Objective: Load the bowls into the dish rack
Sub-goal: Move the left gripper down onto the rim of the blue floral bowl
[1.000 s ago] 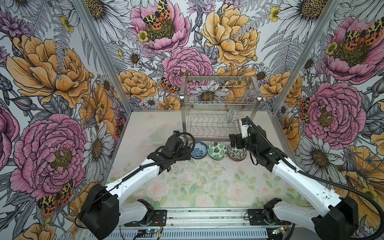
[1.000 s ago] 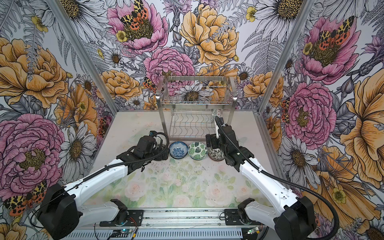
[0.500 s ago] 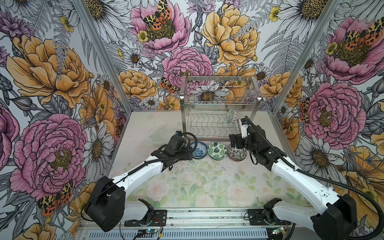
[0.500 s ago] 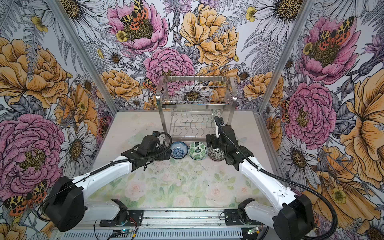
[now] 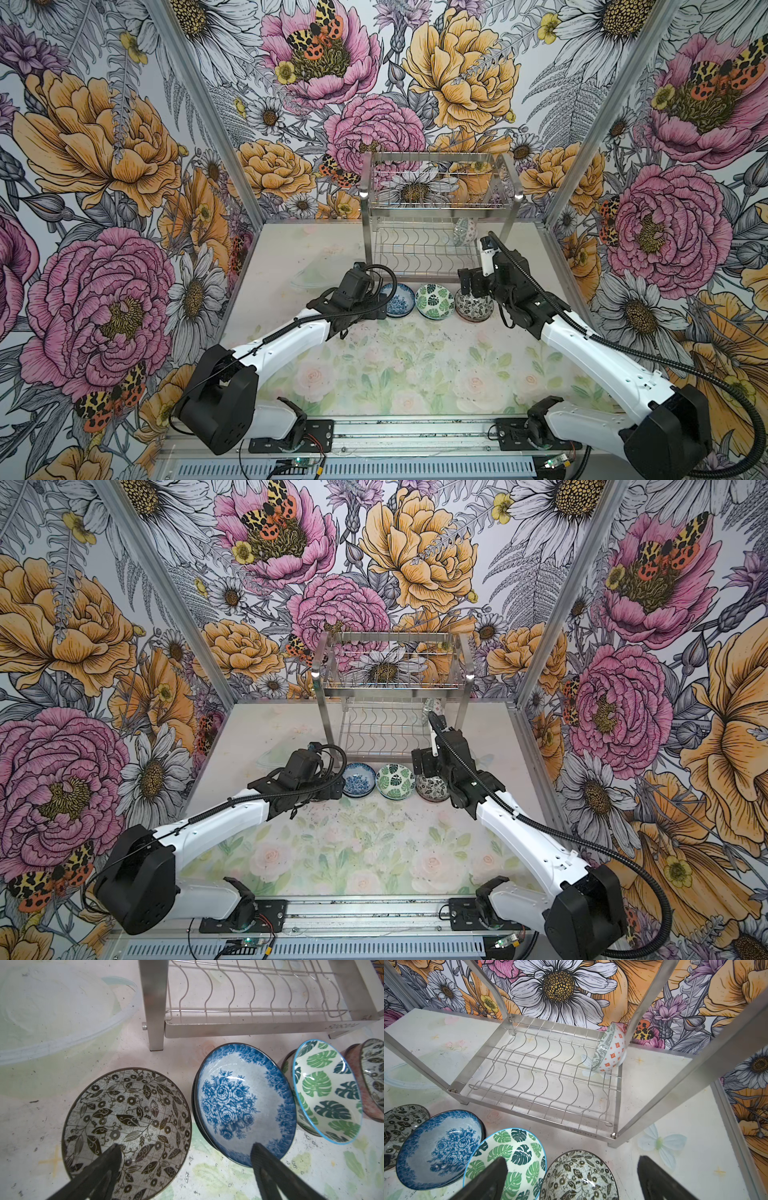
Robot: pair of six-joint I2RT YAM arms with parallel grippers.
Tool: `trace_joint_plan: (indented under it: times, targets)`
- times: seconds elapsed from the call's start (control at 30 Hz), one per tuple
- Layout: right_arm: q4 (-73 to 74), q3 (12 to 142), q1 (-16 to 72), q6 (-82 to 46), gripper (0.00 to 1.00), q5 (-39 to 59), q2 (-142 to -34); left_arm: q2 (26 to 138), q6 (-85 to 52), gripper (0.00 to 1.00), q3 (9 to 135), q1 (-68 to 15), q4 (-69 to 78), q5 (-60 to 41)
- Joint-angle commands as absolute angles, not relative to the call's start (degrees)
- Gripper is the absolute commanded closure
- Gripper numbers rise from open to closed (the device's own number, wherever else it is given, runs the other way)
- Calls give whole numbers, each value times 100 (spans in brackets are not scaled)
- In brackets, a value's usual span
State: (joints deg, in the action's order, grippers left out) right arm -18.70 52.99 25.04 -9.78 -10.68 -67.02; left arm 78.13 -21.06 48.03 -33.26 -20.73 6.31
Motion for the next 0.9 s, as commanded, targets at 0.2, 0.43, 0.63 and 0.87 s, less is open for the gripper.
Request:
trace_joint_plan:
  times: [0.2,0.43,0.63,0.87]
  targets:
    - [-1837,5459,2457,-914,0,-985,-6788,8058,-2107,2,5087,-3384,-1866,457]
    - [-1837,5425,2434,-898,1,-983,-6768,8318,-2101,14,5238,-3442,-1786,396]
    - [-1837,5397,2410,-901,1,-958,-6735,8566,-2101,36,5385,-3480,-1732,395]
    - [-1839,5362,2392,-882,1,-941,-6706,8758,-2096,53,5491,-3507,-1705,426]
